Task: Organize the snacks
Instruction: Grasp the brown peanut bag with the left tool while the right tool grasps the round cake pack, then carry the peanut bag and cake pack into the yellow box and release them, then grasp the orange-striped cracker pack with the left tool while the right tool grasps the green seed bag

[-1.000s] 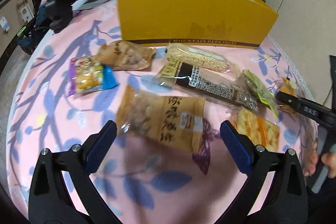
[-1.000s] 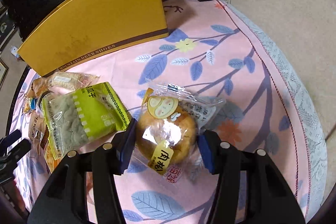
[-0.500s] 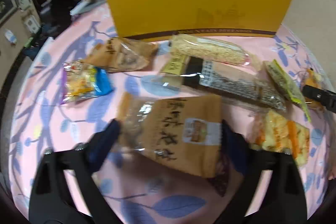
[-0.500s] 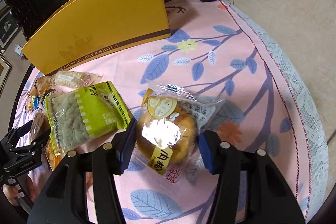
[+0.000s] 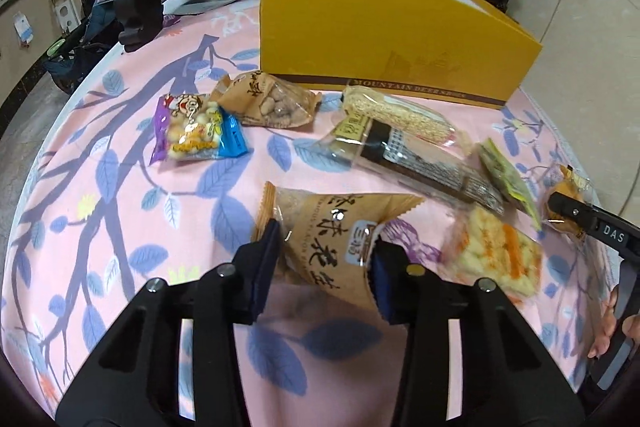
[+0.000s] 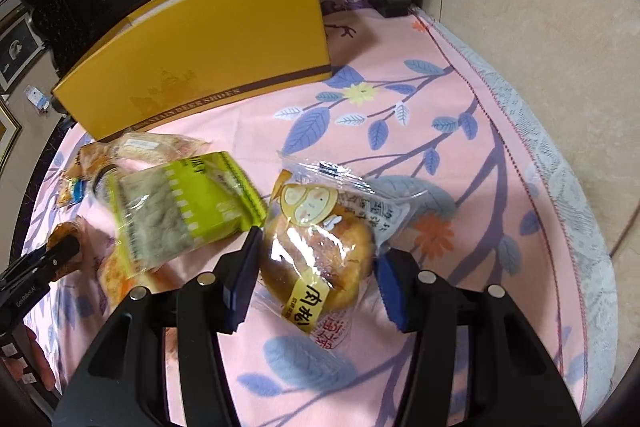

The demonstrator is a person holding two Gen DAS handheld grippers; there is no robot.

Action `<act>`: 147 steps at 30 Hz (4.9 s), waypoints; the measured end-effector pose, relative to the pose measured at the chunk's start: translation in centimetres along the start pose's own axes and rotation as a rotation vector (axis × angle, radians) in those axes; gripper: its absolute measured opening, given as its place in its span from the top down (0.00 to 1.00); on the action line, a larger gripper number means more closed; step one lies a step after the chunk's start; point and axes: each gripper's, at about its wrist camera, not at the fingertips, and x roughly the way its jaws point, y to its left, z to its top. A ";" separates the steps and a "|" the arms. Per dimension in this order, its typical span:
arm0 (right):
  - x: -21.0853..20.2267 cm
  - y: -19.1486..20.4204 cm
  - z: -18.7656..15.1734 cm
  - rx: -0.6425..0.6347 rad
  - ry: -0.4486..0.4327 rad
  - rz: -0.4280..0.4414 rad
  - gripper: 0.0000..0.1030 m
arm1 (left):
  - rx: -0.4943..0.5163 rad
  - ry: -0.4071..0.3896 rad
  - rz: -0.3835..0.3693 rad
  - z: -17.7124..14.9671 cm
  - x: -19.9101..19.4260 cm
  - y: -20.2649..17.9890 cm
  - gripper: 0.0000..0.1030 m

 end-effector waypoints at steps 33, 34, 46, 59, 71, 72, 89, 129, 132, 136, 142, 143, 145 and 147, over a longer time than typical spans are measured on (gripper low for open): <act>-4.8 5.7 0.8 -0.121 -0.060 0.101 0.47 | 0.058 -0.101 -0.082 3.1 -7.6 -3.6 0.60; -4.7 6.0 1.7 -0.132 -0.064 0.107 0.47 | 0.058 -0.102 -0.077 4.0 -7.4 -3.6 0.60; -1.8 8.3 16.5 -0.140 -0.091 0.134 0.47 | 0.046 -0.178 -0.026 18.5 -4.5 -4.5 0.60; 2.4 9.9 23.8 -0.125 -0.126 0.124 0.44 | 0.006 -0.169 0.031 25.5 0.7 -3.9 0.44; -0.5 8.5 22.3 -0.132 -0.119 0.153 0.29 | -0.068 -0.211 -0.004 24.4 -2.2 -1.2 0.16; -1.2 8.4 21.0 -0.152 -0.110 0.164 0.29 | -0.052 -0.215 -0.006 23.5 -2.9 -1.4 0.16; 1.3 4.3 5.6 -0.068 0.051 0.191 0.18 | -0.102 -0.072 -0.026 2.8 -5.8 4.1 0.16; 5.3 2.1 2.3 -0.357 0.137 0.046 0.07 | -0.023 0.030 -0.123 -0.6 -6.6 -0.4 0.16; 3.9 1.8 1.6 -0.307 0.136 0.006 0.33 | -0.004 0.040 -0.119 -0.7 -6.6 -2.0 0.16; 2.6 0.7 0.0 -0.265 0.111 -0.026 0.33 | -0.018 0.072 -0.130 -0.9 -5.6 -4.1 0.16; 1.8 -1.1 -1.6 -0.261 0.040 0.018 0.31 | -0.136 0.115 -0.109 -1.0 -2.0 -7.8 0.16; 1.6 -1.3 -1.7 -0.261 0.038 0.025 0.31 | -0.143 0.118 -0.097 -0.9 -1.3 -8.6 0.16; 1.6 -1.6 -1.7 -0.258 0.038 0.049 0.31 | -0.148 0.118 -0.076 -0.8 -0.4 -9.8 0.16; 1.5 -1.9 -1.8 -0.254 0.037 0.069 0.31 | -0.163 0.121 -0.043 -0.8 0.8 -10.7 0.16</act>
